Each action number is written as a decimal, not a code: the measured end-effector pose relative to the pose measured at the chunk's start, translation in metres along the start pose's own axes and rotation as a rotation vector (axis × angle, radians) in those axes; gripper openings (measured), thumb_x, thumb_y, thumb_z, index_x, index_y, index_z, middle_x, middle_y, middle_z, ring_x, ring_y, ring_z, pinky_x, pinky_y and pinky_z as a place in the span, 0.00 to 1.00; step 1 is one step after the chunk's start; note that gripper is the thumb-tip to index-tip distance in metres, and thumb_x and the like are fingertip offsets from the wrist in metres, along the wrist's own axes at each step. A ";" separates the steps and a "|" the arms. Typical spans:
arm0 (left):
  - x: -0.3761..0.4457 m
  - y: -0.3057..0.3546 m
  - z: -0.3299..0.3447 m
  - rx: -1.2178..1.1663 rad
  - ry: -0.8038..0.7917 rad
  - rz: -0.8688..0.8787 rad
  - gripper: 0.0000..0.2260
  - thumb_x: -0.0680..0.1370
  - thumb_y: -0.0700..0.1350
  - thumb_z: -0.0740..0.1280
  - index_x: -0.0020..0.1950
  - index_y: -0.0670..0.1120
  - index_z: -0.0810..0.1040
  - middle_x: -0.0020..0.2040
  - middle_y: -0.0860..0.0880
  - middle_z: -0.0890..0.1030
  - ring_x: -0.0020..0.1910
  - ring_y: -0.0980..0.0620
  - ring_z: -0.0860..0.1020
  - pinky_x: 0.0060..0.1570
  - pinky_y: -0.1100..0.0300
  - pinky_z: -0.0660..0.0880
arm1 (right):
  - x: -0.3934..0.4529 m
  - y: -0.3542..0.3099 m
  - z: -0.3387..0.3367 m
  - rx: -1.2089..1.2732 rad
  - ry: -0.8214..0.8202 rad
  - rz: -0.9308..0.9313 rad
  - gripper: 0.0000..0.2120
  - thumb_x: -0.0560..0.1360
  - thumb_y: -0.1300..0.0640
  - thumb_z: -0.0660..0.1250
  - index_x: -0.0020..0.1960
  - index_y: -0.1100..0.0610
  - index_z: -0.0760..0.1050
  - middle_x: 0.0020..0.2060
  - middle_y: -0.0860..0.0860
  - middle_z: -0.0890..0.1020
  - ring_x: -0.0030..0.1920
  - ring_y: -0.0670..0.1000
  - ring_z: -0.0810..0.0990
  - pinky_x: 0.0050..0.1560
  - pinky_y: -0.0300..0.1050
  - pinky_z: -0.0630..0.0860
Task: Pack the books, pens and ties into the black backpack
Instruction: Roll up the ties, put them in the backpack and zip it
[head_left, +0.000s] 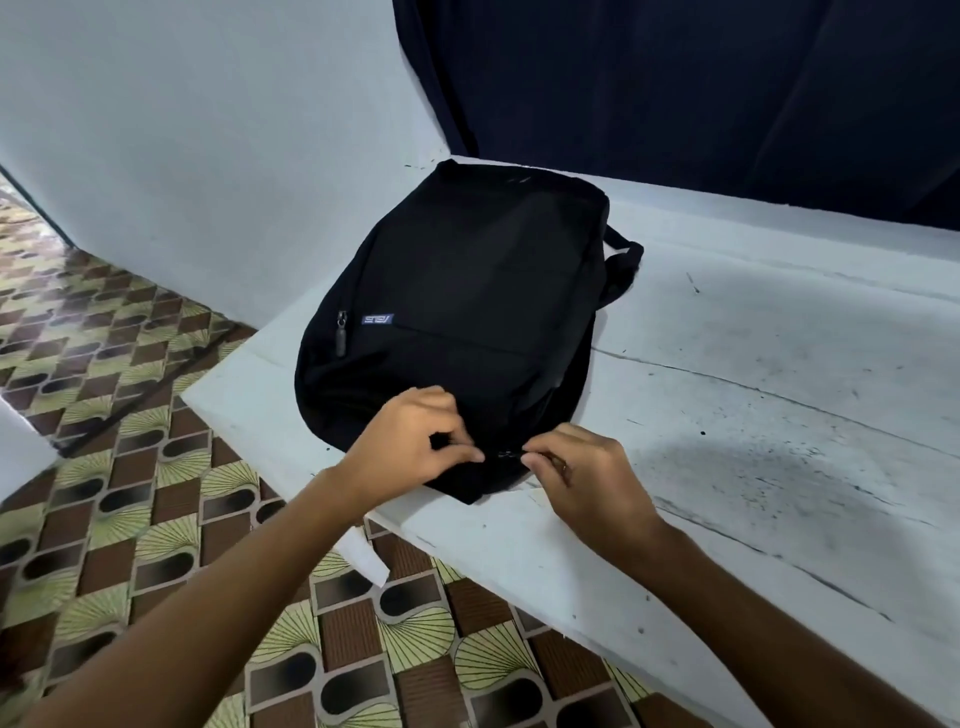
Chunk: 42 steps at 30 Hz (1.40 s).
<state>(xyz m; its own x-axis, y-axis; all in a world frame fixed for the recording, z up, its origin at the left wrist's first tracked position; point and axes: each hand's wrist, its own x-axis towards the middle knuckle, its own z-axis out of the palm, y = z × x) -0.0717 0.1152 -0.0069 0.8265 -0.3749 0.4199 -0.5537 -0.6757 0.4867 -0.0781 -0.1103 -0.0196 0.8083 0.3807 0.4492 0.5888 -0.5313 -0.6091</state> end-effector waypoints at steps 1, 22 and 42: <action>-0.001 -0.003 -0.003 -0.025 -0.027 -0.024 0.14 0.71 0.55 0.71 0.34 0.45 0.82 0.33 0.55 0.78 0.36 0.58 0.74 0.39 0.58 0.74 | 0.002 0.004 -0.003 -0.013 0.004 -0.015 0.06 0.73 0.60 0.68 0.45 0.60 0.82 0.37 0.51 0.81 0.36 0.44 0.77 0.39 0.32 0.71; 0.075 0.069 -0.011 0.346 -0.027 -0.291 0.25 0.65 0.71 0.69 0.41 0.49 0.72 0.38 0.55 0.75 0.37 0.54 0.75 0.38 0.59 0.72 | 0.061 0.054 -0.062 0.110 0.080 0.168 0.04 0.76 0.63 0.68 0.46 0.60 0.82 0.33 0.42 0.78 0.34 0.43 0.78 0.40 0.46 0.80; 0.098 0.003 -0.010 -0.550 -0.269 -0.695 0.29 0.66 0.65 0.74 0.29 0.49 0.58 0.29 0.49 0.58 0.28 0.53 0.57 0.31 0.61 0.57 | 0.134 0.129 -0.065 0.031 0.190 0.299 0.04 0.76 0.63 0.69 0.45 0.60 0.83 0.36 0.54 0.83 0.32 0.49 0.77 0.40 0.45 0.77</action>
<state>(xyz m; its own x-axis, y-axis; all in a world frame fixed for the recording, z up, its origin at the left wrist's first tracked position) 0.0066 0.0828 0.0435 0.9484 -0.1796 -0.2614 0.1623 -0.4331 0.8866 0.1055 -0.1771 0.0047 0.9310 0.0623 0.3597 0.3283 -0.5736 -0.7504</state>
